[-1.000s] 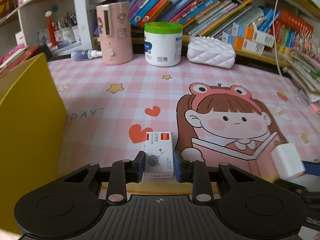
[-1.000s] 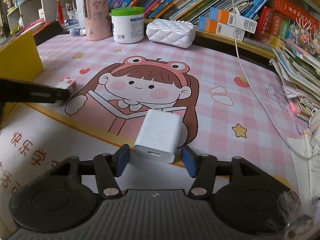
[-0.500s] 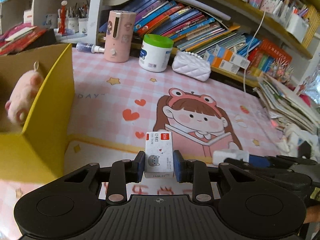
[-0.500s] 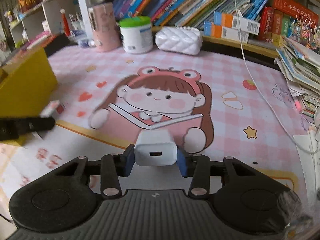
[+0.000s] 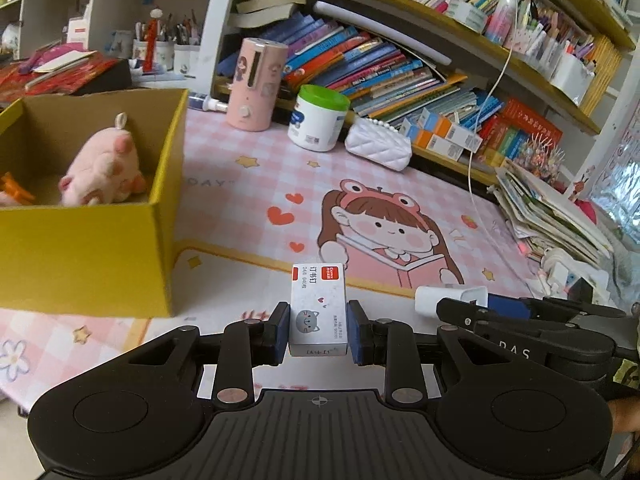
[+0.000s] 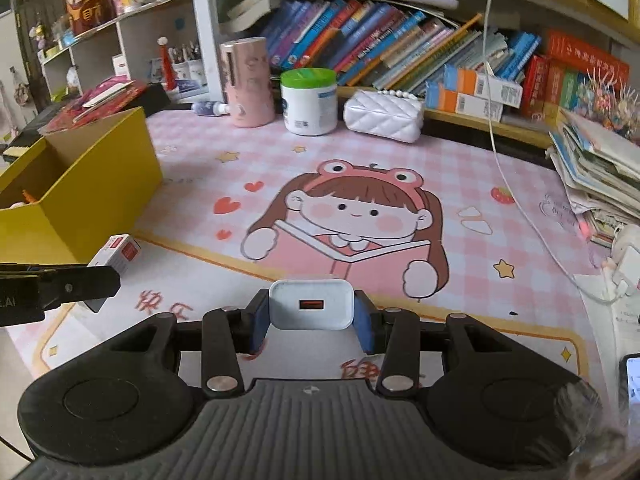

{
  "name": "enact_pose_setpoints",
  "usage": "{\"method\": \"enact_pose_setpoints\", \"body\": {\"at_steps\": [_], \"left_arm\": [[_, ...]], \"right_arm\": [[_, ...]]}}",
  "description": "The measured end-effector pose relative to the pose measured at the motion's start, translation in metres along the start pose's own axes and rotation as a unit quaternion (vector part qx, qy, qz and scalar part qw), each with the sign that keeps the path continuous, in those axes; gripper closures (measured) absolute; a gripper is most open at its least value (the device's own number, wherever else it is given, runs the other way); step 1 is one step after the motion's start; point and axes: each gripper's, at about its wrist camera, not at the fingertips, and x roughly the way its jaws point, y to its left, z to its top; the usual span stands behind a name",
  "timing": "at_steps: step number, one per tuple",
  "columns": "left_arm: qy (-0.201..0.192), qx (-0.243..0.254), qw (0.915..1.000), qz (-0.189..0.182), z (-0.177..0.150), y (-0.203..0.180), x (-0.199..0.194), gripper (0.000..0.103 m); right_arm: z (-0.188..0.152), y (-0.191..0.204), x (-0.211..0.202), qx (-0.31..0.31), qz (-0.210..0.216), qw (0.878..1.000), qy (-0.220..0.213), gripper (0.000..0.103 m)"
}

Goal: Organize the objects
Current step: 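Carry the medicine box in the left tool and charger in the right tool toward the yellow box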

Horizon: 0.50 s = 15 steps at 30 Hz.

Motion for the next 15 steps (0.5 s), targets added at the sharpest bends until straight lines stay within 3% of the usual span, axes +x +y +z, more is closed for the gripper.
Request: {"method": "enact_pose_setpoints", "body": {"at_steps": [15], "left_arm": [[-0.01,-0.017,0.9998,-0.001,-0.037,0.076,-0.081,0.075]], "right_arm": [[-0.035,0.103,-0.048,-0.025,0.002,1.0,-0.006,0.063]]}}
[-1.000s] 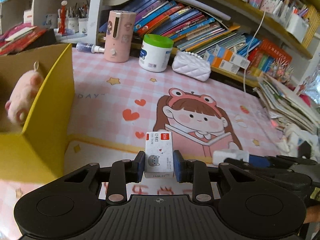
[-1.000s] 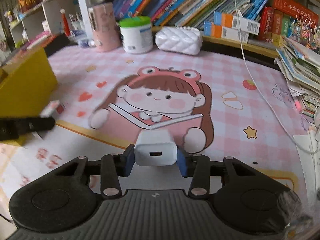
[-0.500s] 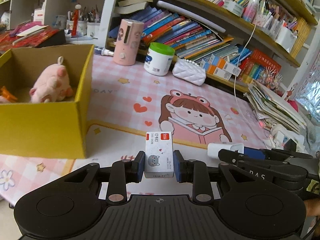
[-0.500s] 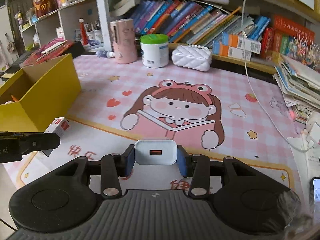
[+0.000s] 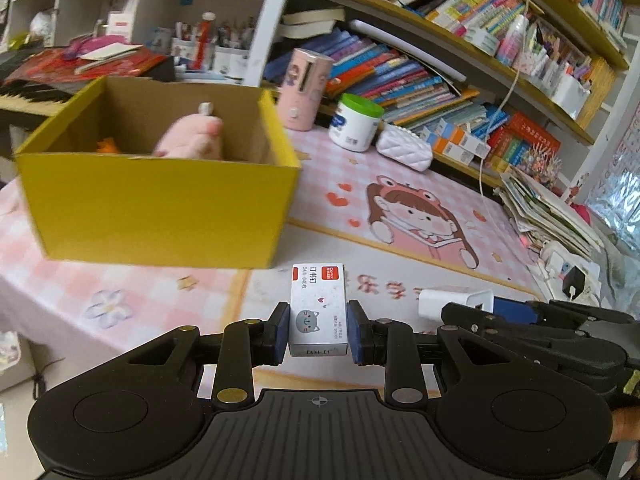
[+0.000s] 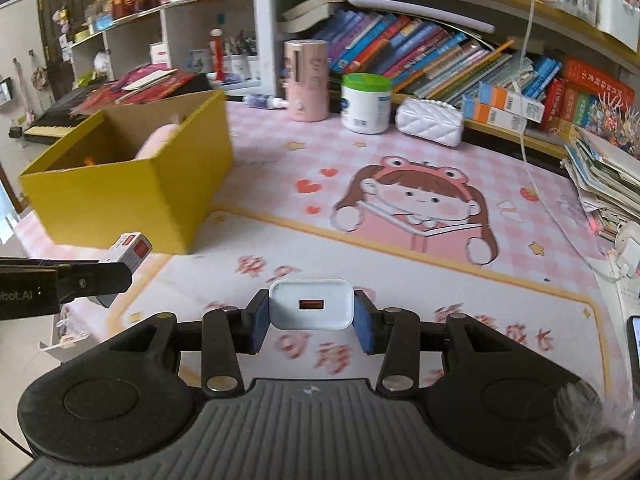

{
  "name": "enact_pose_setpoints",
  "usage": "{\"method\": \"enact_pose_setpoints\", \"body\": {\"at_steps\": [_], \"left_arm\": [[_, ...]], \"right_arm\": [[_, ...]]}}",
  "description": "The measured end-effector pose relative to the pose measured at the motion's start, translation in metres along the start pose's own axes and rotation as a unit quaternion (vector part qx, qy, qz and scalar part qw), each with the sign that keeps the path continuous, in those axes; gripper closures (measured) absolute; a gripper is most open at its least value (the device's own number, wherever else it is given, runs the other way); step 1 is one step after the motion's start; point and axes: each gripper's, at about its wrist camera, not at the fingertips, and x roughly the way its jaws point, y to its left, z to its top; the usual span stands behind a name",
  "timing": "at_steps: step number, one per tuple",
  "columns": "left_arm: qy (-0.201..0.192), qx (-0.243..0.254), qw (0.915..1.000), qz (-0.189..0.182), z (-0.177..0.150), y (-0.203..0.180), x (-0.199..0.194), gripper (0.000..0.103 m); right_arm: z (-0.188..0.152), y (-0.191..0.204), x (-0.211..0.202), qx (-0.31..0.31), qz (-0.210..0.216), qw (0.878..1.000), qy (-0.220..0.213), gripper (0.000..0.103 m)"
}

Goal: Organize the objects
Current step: 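Carry the medicine box in the left tool and charger in the right tool toward the yellow box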

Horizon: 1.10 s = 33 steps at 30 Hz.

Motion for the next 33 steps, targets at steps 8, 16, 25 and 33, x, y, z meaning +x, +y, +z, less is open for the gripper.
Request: {"method": "enact_pose_setpoints", "body": {"at_steps": [8,16,25,33], "left_arm": [[-0.001,-0.018,0.9998,0.012,-0.022,0.047,-0.044,0.075],[0.002,-0.023,0.9993,0.029,-0.042,0.083,-0.075,0.075],[-0.007,-0.036,0.9982,0.048,-0.054,0.114,-0.105,0.075],[-0.026,-0.048,0.9969,0.056,-0.054,0.128,-0.121,0.075]], "right_arm": [[-0.022,0.069,-0.021,-0.022,0.02,1.0,0.003,0.063],[-0.044,0.125,-0.03,-0.039,0.046,0.998,0.014,0.063],[-0.054,0.165,-0.035,-0.044,0.069,0.996,0.019,0.063],[-0.048,0.19,-0.037,-0.07,0.086,0.994,0.014,0.063]]}}
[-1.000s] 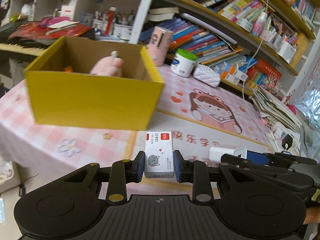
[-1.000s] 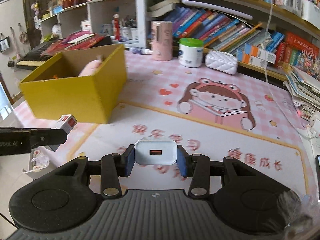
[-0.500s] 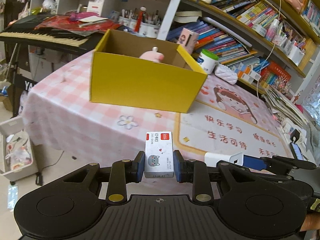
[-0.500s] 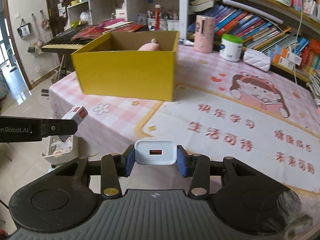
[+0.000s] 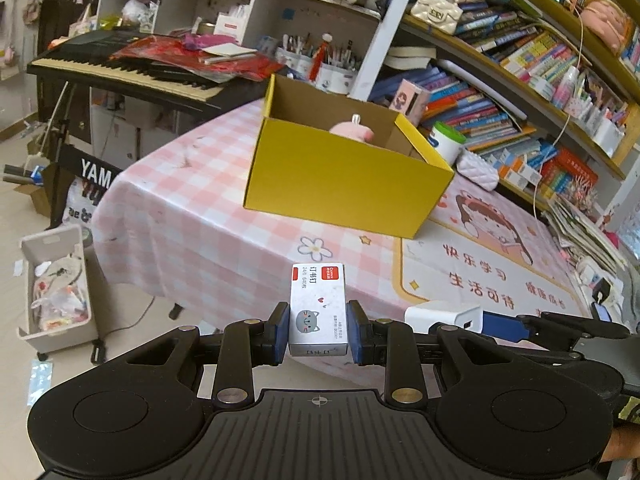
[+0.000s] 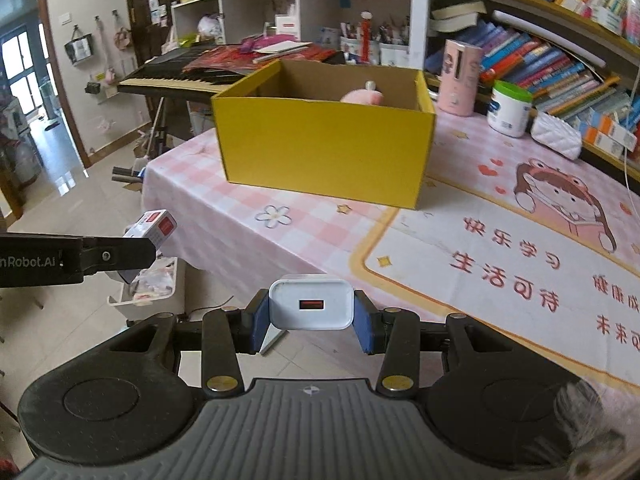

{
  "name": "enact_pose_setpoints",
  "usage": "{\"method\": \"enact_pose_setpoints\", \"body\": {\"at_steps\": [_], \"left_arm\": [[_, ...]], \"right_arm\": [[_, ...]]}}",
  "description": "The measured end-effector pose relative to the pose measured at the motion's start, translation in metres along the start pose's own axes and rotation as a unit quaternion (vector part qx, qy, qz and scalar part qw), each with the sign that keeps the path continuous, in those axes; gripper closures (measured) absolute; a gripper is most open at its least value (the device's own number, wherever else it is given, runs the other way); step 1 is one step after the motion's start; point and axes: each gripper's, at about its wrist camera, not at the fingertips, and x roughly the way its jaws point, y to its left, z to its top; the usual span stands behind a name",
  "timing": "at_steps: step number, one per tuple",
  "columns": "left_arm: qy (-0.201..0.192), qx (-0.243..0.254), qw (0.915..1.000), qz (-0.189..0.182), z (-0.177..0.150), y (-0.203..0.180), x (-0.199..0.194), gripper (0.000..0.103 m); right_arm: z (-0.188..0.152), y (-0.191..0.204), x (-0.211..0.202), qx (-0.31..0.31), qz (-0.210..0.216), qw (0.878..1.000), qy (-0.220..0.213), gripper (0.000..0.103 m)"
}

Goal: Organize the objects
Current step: 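Carry the medicine box in the left tool and charger in the right tool toward the yellow box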

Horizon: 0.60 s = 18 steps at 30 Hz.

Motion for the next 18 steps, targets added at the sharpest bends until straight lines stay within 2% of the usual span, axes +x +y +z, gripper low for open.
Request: {"method": "enact_pose_setpoints", "body": {"at_steps": [6,10,18], "left_arm": [[-0.015,-0.001,0.9999,0.001,0.013,0.001,0.002,0.075],[-0.033,-0.001,0.9995,-0.004,0.034,-0.001,0.005,0.075],[-0.073,0.008,0.9972,-0.011,0.086,-0.014,0.022,0.075]], "right_arm": [[0.011,0.001,-0.002,-0.003,0.001,1.0,-0.015,0.063],[0.028,-0.006,-0.004,0.007,0.001,0.999,-0.032,0.063],[0.086,-0.028,-0.009,0.022,0.002,0.994,-0.102,0.063]]}}
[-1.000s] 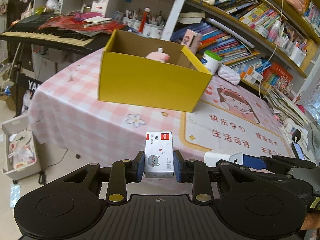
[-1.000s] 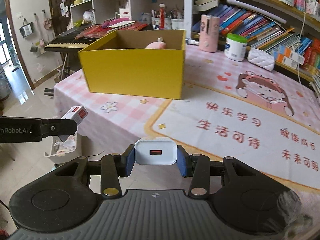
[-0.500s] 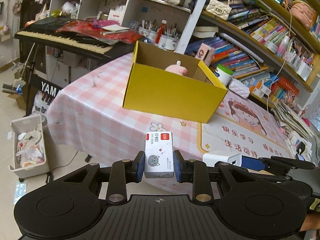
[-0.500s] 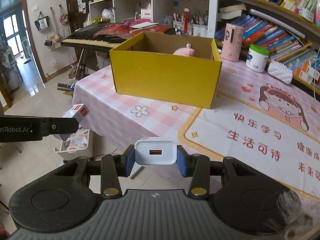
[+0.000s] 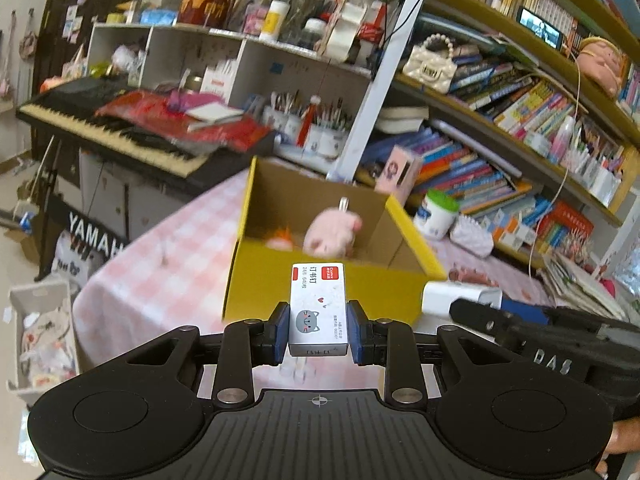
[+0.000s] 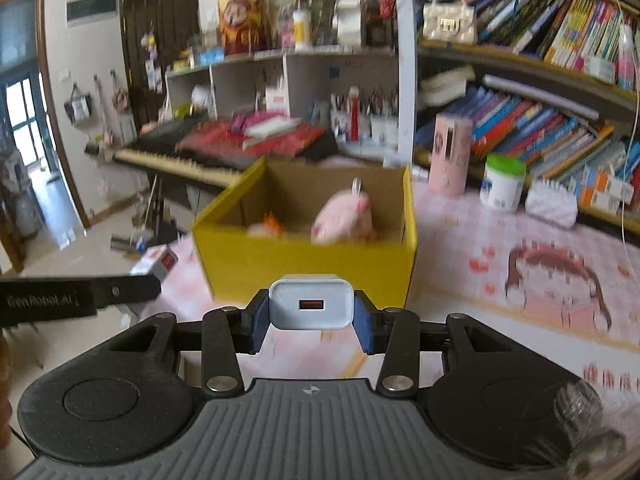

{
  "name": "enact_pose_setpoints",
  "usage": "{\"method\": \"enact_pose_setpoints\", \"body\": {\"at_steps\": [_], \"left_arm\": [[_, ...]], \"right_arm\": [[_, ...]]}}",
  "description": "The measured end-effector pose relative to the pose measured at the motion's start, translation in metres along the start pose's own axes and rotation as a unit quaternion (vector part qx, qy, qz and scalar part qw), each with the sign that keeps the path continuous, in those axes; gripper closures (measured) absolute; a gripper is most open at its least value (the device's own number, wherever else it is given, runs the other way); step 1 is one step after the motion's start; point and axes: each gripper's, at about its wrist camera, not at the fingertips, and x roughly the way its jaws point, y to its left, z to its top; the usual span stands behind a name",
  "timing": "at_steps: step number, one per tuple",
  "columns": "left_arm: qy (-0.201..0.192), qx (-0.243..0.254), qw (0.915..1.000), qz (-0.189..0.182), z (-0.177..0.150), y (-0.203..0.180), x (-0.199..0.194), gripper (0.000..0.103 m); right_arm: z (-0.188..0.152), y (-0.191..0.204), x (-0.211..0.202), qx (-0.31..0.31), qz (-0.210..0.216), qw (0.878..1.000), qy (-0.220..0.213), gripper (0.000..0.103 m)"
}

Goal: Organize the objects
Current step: 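Carry the medicine box in the left tool and charger in the right tool toward the yellow box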

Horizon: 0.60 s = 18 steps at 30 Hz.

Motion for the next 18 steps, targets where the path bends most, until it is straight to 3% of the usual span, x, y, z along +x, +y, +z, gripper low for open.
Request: {"method": "enact_pose_setpoints", "body": {"at_steps": [9,18], "left_arm": [[-0.018,0.005,0.9998,0.01,0.038,-0.015,0.052,0.075],[0.007,0.008,0.9993,0.036,0.048,-0.022,0.109,0.075]], "right_arm": [[0.063,-0.029,0.035,-0.013,0.009,0.999,-0.05,0.063],[0.08,-0.058,0.095,-0.029,0.027,0.999,-0.02,0.063]]}}
